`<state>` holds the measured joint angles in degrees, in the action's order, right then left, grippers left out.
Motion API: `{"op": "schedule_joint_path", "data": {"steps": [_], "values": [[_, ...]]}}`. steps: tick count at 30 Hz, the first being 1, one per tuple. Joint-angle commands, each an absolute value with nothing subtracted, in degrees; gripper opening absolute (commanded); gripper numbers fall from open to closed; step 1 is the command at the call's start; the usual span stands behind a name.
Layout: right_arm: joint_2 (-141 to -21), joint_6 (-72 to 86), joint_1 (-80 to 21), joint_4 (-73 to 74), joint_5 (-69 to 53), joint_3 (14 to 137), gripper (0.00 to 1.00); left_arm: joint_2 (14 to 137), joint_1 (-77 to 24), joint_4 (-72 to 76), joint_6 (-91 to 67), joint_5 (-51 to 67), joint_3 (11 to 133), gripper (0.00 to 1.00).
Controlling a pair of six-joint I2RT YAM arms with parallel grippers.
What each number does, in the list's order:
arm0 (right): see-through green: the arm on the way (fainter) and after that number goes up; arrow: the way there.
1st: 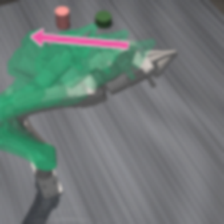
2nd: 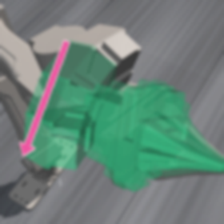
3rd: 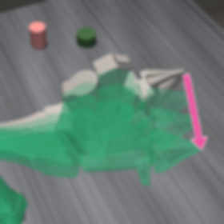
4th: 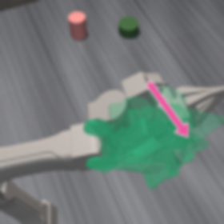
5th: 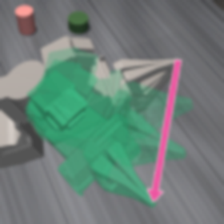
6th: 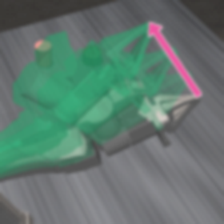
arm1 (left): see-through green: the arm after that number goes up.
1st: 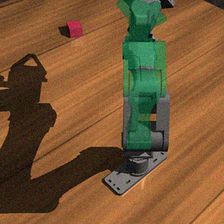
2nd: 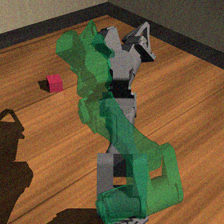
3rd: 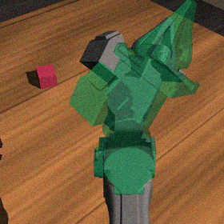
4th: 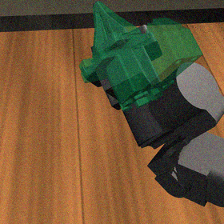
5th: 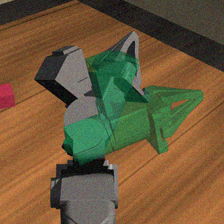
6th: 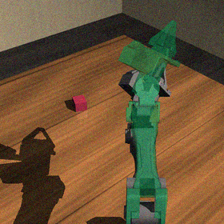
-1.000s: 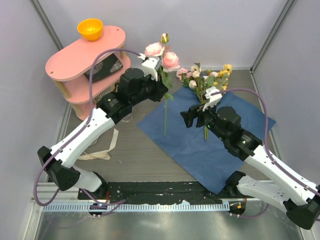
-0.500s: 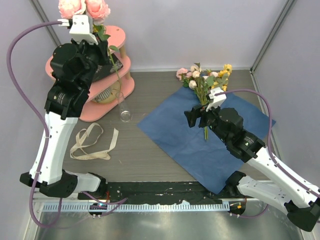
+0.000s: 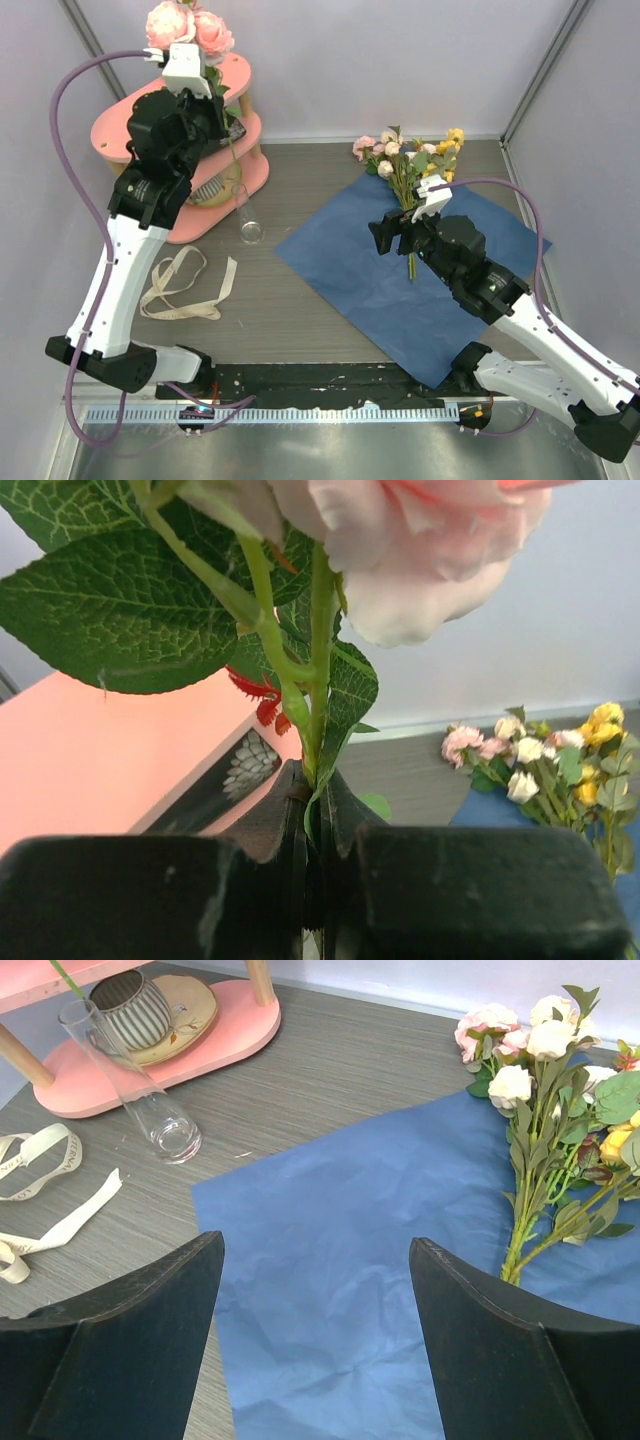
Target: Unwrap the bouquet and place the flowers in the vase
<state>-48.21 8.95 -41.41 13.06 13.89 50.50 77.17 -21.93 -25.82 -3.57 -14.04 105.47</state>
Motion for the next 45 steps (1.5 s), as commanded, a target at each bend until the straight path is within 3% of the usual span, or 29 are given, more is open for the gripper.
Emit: {"op": "schedule_joint_path", "data": {"steps": [1, 12, 22, 32, 35, 42, 45], "values": [[-48.6, 8.53, -41.4, 11.78, 14.59, 51.5, 0.81, 74.45, -21.53, -20.05, -1.85, -15.47, 101.35, 0.0], [-49.22, 8.35, -41.4, 11.69, 14.41, 51.33, 0.81, 71.9, -21.45, -14.42, -2.81, -16.09, 93.09, 0.0], [-49.92, 8.61, -41.48, 12.13, 13.71, 51.68, 0.8, 69.08, -21.45, -4.14, -5.88, -20.03, 77.71, 0.07], [-50.62, 8.97, -41.4, 12.74, 13.54, 51.68, 0.81, 71.19, -21.45, -1.23, -9.49, -23.73, 71.37, 0.14], [-51.24, 9.14, -41.4, 13.44, 13.62, 52.12, 0.81, 71.81, -21.18, -1.32, -10.54, -24.52, 70.58, 0.25], [-54.49, 11.15, -41.4, 16.43, 15.38, 54.49, 0.81, 70.32, -21.09, -5.79, -13.09, -25.05, 69.61, 0.77], [-59.05, 13.52, -41.31, 19.24, 18.27, 57.21, 0.83, 67.51, -21.09, -10.78, -14.24, -23.47, 70.57, 0.89]]}}
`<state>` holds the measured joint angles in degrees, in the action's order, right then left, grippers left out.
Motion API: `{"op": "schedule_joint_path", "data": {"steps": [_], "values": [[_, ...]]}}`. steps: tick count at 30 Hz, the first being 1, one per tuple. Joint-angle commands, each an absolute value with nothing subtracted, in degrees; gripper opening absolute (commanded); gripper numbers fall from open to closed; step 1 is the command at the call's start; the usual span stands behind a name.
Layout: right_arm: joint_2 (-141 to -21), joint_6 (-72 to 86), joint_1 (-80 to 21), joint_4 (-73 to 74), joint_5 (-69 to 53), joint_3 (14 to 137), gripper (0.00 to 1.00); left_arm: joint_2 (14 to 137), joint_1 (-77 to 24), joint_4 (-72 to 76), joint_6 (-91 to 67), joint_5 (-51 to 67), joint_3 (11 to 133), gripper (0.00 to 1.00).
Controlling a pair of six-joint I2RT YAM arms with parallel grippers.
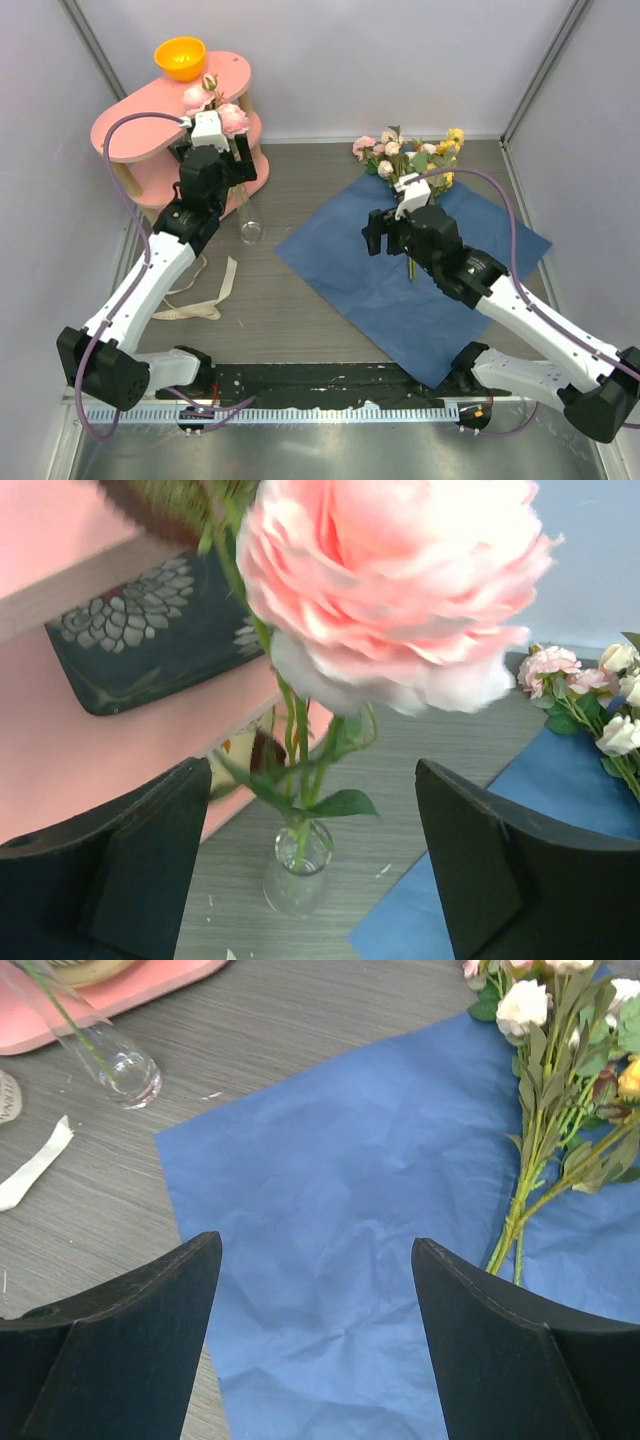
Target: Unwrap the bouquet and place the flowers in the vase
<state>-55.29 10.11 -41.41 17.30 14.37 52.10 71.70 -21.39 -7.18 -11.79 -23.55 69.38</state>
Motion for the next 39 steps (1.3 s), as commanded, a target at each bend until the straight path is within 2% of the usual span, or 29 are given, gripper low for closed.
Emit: {"op": "schedule_joint_path", "data": {"steps": [1, 3, 7, 9, 10, 12, 13, 14, 17, 23, 32, 35, 36, 39], "values": [[-62.98, 14.23, -41.31, 21.51, 19.24, 58.26, 0.84, 66.37, -21.09, -12.29, -14.76, -21.73, 70.75, 0.91], [-67.13, 16.16, -40.43, 23.98, 20.73, 61.77, 0.85, 62.59, -21.09, -16.67, -15.03, -20.05, 71.45, 0.98], [-81.09, 21.07, -36.05, 33.54, 23.99, 68.71, 0.85, 55.82, -21.09, -24.07, -15.03, -12.32, 72.33, 0.99], [-89.45, 22.14, -31.41, 36.72, 21.03, 73.2, 0.76, 51.17, -21.09, -26.61, -14.16, -5.12, 71.46, 0.99], [-91.56, 22.24, -29.99, 37.96, 19.7, 75.04, 0.57, 49.5, -21.09, -27.5, -13.37, -3.01, 71.11, 0.99], [-96.93, 22.15, -27.0, 38.23, 19.68, 76.28, 0.3, 45.9, -21.09, -29.79, -13.53, 3.32, 69.45, 0.99], [-98.34, 21.8, -26.46, 38.23, 20.91, 77.25, 0.09, 45.01, -21.09, -30.4, -13.8, 5.78, 68.82, 0.99], [-100.79, 21.1, -26.19, 38.06, 21.87, 77.69, 0.06, 44.22, -21.18, -31.02, -15.02, 10.33, 66.9, 0.99], [-104.75, 18.98, -25.75, 37.0, 24.25, 80.06, 0.08, 42.19, -21.09, -29.54, -18.0, 20.52, 61.46, 0.98], [-113.02, 17.67, -24.43, 37.0, 30.75, 84.2, 0.08, 40.78, -21.27, -18.48, -26.97, 31.46, 51.69, 0.93], [-114.17, 16.17, -18.03, 37.44, 35.94, 85.17, 0.11, 40.96, -23.73, -20.03, -24.97, 30.15, 51.5, 0.93], [-111.71, 13.89, -17.14, 35.78, 36.04, 83.85, 0.15, 41.04, -24.08, -20.39, -24.35, 29.71, 51.59, 0.93], [-111.45, 13.45, -16.79, 34.64, 33.86, 83.5, 0.21, 41.04, -24.17, -20.22, -24.35, 29.79, 51.5, 0.93], [-112.06, 12.66, -15.74, 34.45, 29.64, 83.85, 0.24, 41.48, -24.26, -19.87, -24.61, 30.06, 51.5, 0.93]]}}
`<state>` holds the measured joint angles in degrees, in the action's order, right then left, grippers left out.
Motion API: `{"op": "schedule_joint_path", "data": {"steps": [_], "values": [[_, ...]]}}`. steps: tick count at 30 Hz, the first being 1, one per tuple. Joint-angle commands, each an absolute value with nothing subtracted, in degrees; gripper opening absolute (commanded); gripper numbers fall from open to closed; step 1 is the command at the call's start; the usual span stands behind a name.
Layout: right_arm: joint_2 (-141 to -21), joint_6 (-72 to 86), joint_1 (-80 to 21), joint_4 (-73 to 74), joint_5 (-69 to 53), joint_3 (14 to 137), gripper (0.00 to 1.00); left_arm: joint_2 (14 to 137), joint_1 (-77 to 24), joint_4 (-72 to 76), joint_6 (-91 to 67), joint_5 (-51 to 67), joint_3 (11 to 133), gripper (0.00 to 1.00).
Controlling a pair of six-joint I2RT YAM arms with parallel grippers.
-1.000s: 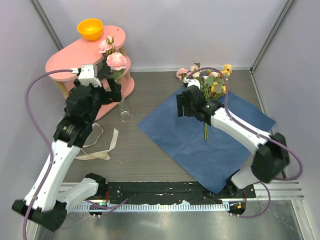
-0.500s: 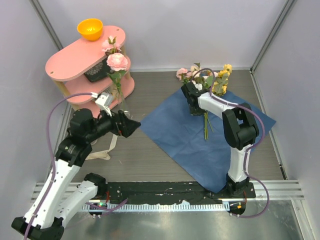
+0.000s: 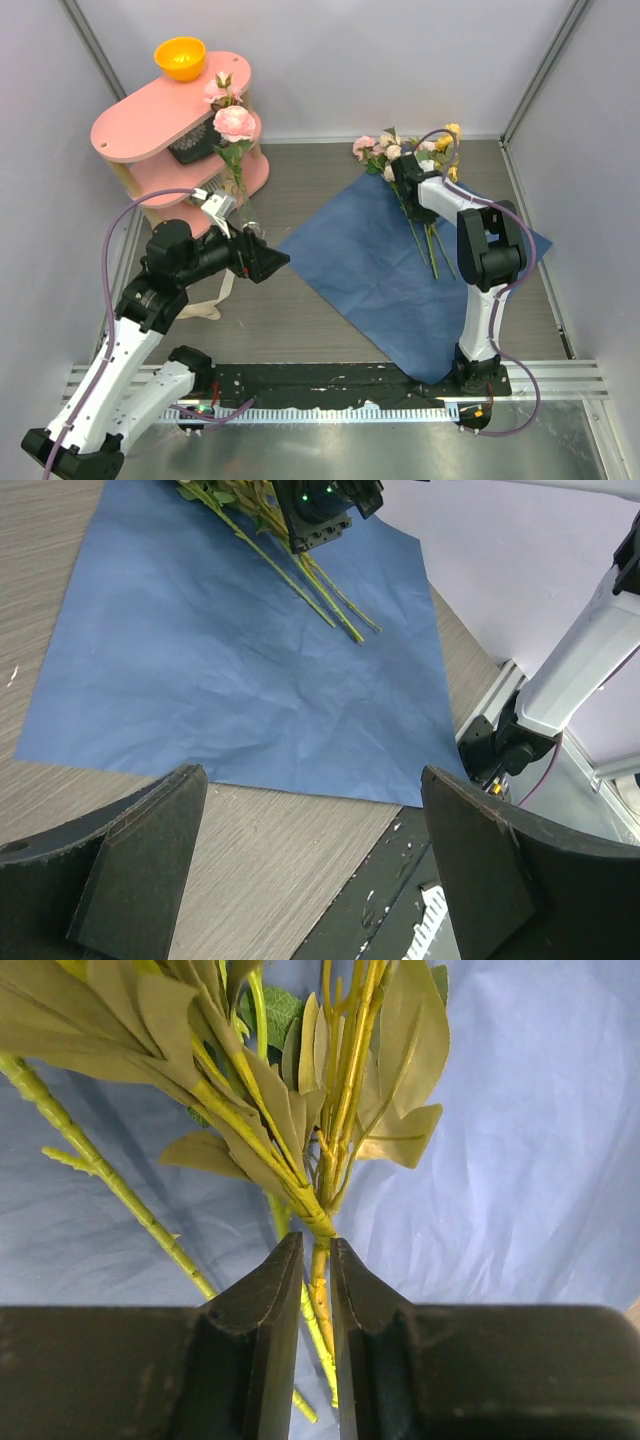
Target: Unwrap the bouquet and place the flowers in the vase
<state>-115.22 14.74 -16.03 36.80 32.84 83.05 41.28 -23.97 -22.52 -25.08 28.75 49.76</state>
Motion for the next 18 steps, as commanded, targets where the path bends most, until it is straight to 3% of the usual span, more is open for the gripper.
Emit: {"op": "schedule_joint_path", "data": {"steps": [1, 7, 11, 18], "values": [[-112.32, 11.79, -15.73, 34.37, 28.58, 83.85, 0.24, 41.75, -24.26, -19.6, -24.87, 30.15, 51.59, 0.93], [-107.59, 11.07, -15.73, 28.31, 18.13, 79.11, 0.29, 41.84, -24.26, -19.77, -25.31, 30.67, 52.21, 0.93], [-104.85, 10.55, -15.73, 23.3, 14.24, 75.85, 0.45, 42.27, -24.26, -19.34, -25.84, 30.67, 52.12, 0.93], [-110.21, 7.3, -14.5, 24.17, 13.37, 79.45, 0.49, 42.63, -24.26, -18.81, -26.81, 31.99, 52.38, 0.93]]}}
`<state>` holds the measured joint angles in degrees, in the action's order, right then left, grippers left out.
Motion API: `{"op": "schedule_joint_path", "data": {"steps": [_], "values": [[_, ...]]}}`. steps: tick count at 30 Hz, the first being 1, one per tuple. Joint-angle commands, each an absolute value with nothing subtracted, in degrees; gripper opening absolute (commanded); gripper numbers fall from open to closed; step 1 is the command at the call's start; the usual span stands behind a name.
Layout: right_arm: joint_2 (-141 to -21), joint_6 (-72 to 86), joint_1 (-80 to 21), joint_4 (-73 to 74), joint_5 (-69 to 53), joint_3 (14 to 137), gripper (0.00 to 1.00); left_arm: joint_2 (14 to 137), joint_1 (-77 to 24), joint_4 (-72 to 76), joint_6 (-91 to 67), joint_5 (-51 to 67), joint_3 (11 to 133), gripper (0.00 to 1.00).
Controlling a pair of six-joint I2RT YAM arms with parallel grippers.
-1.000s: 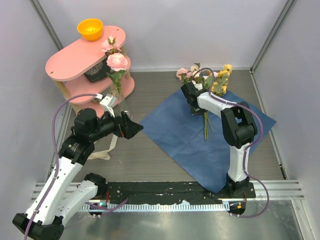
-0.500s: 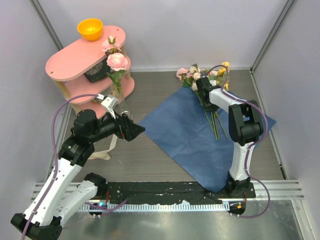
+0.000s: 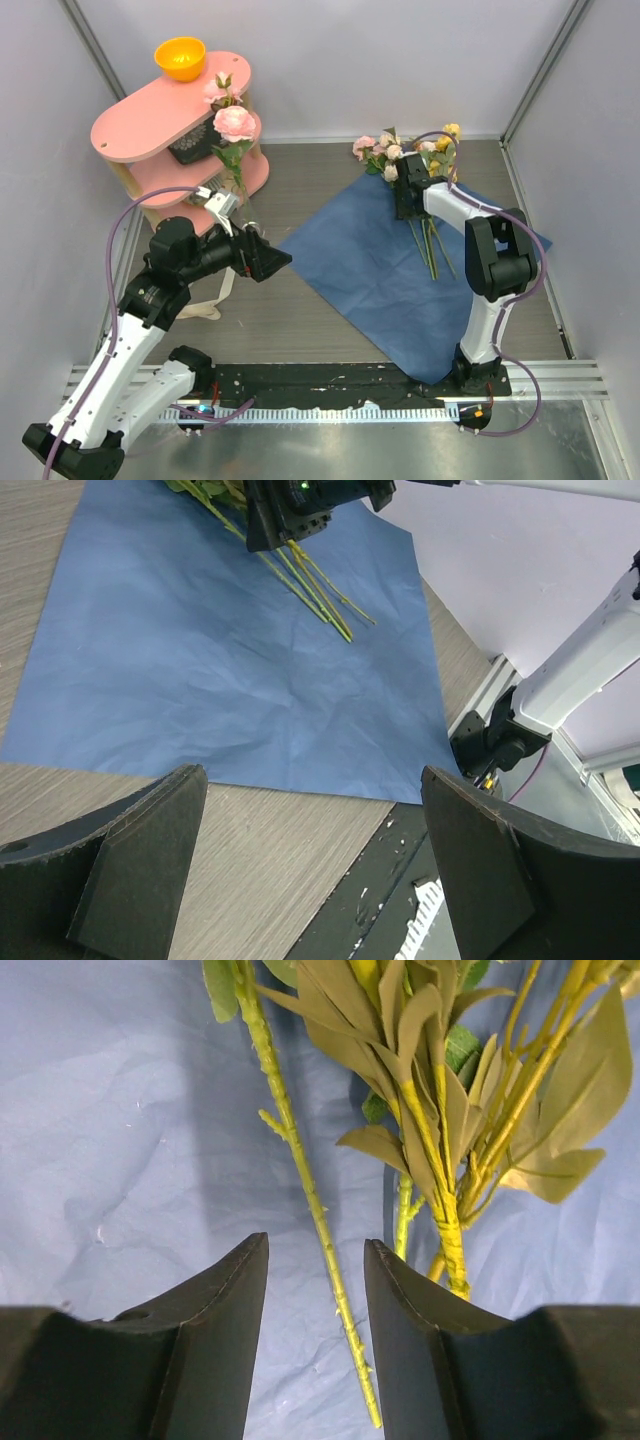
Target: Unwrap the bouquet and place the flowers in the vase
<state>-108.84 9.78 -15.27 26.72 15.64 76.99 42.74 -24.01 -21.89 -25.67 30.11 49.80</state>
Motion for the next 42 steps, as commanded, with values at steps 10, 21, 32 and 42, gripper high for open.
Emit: {"op": "schedule_joint_path", "data": {"steps": [10, 21, 32, 42], "values": [[-112.76, 5.37, -11.87, 21.0, 5.71, 79.63, 0.33, 42.01, -24.26, -19.34, -27.6, 32.26, 52.56, 0.92], [-108.64, 5.27, -13.01, 16.7, 1.5, 76.82, 0.01, 42.45, -24.26, -18.37, -29.26, 32.61, 52.73, 0.92], [-89.85, 21.88, -13.8, 5.29, -25.11, 61.29, 0.01, 46.57, -24.35, -11.7, -37.08, 34.45, 51.16, 0.91], [-67.11, 24.44, -18.97, -10.2, -30.26, 41.93, 0.01, 58.69, -37.33, 1.58, -47.9, 20.06, 49.92, 0.86]]}}
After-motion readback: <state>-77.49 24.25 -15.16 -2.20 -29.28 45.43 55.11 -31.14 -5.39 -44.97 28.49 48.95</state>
